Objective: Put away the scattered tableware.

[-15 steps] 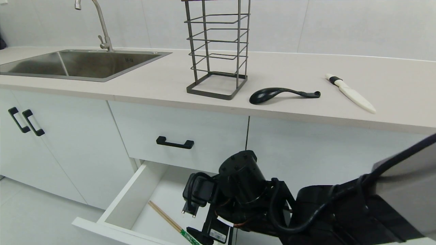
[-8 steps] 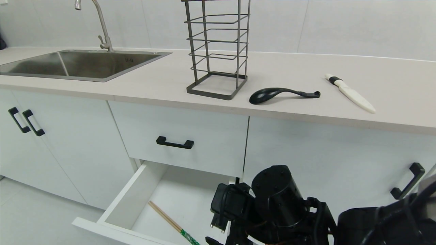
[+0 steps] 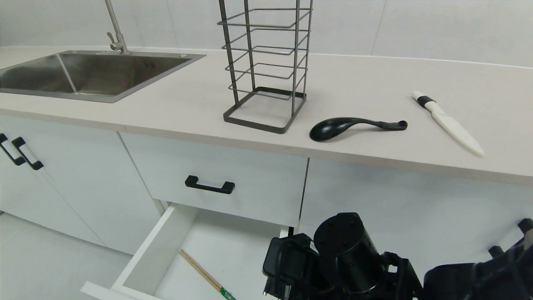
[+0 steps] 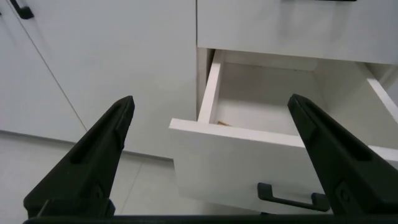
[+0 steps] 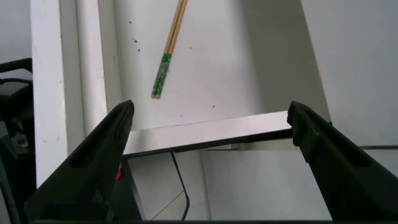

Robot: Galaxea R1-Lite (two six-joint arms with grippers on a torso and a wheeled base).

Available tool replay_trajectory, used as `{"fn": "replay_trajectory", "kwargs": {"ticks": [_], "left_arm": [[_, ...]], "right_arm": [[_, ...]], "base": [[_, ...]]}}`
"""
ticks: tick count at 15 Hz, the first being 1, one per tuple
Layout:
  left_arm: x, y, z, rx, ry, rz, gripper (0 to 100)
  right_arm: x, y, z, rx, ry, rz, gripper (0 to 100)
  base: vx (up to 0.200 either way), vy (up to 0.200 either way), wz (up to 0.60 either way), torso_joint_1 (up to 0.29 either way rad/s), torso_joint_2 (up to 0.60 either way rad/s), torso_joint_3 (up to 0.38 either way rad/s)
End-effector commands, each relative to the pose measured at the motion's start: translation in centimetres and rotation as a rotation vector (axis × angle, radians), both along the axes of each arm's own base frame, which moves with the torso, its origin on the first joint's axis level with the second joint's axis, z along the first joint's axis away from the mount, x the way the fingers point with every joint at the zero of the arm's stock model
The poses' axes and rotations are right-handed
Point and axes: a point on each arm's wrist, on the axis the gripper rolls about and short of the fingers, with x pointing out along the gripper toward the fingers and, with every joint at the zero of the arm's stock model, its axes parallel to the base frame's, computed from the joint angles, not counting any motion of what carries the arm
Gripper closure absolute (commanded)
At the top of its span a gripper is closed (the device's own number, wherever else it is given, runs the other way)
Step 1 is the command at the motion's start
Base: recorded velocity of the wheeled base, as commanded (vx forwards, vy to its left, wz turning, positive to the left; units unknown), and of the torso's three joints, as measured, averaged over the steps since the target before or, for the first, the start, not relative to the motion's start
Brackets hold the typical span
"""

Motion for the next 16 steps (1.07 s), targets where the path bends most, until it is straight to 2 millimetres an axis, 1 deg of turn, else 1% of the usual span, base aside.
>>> {"fn": "replay_trajectory", "kwargs": {"ticks": [1, 3, 7, 10, 11, 13, 16], "left_arm": [[0.01, 0.0, 0.02, 0.0, 0.0, 0.0, 0], [0.01, 0.0, 0.02, 0.001, 0.0, 0.0, 0], [0.01, 0.0, 0.02, 0.0, 0.0, 0.0, 0], [0.01, 0.0, 0.02, 0.0, 0.0, 0.0, 0], [0.01, 0.0, 0.02, 0.001, 0.0, 0.0, 0], [0.01, 0.0, 0.02, 0.0, 0.0, 0.0, 0], [0.01, 0.0, 0.02, 0.001, 0.0, 0.0, 0]], "right_arm": [[-0.37, -0.29, -0.15, -0.008, 0.006, 0.005, 0], [-0.4, -0.34, -0.21, -0.01, 0.007, 0.005, 0], [-0.44, -0.31, -0.26, -0.012, 0.008, 0.007, 0], [-0.51, -0.42, -0.38, -0.017, 0.011, 0.007, 0], [-0.52, -0.45, -0.41, -0.018, 0.012, 0.007, 0], [-0.53, -0.47, -0.49, -0.021, 0.014, 0.007, 0], [-0.44, -0.49, -0.52, -0.022, 0.015, 0.004, 0]], "base": [[0.0, 0.0, 0.0, 0.251, -0.68, -0.276], [0.0, 0.0, 0.0, 0.176, -0.66, -0.171], [0.0, 0.0, 0.0, 0.216, -0.49, -0.203], [0.0, 0.0, 0.0, 0.092, -0.49, -0.216], [0.0, 0.0, 0.0, 0.295, -0.49, -0.222], [0.0, 0.0, 0.0, 0.434, -0.47, -0.239], [0.0, 0.0, 0.0, 0.307, -0.5, -0.245]]}}
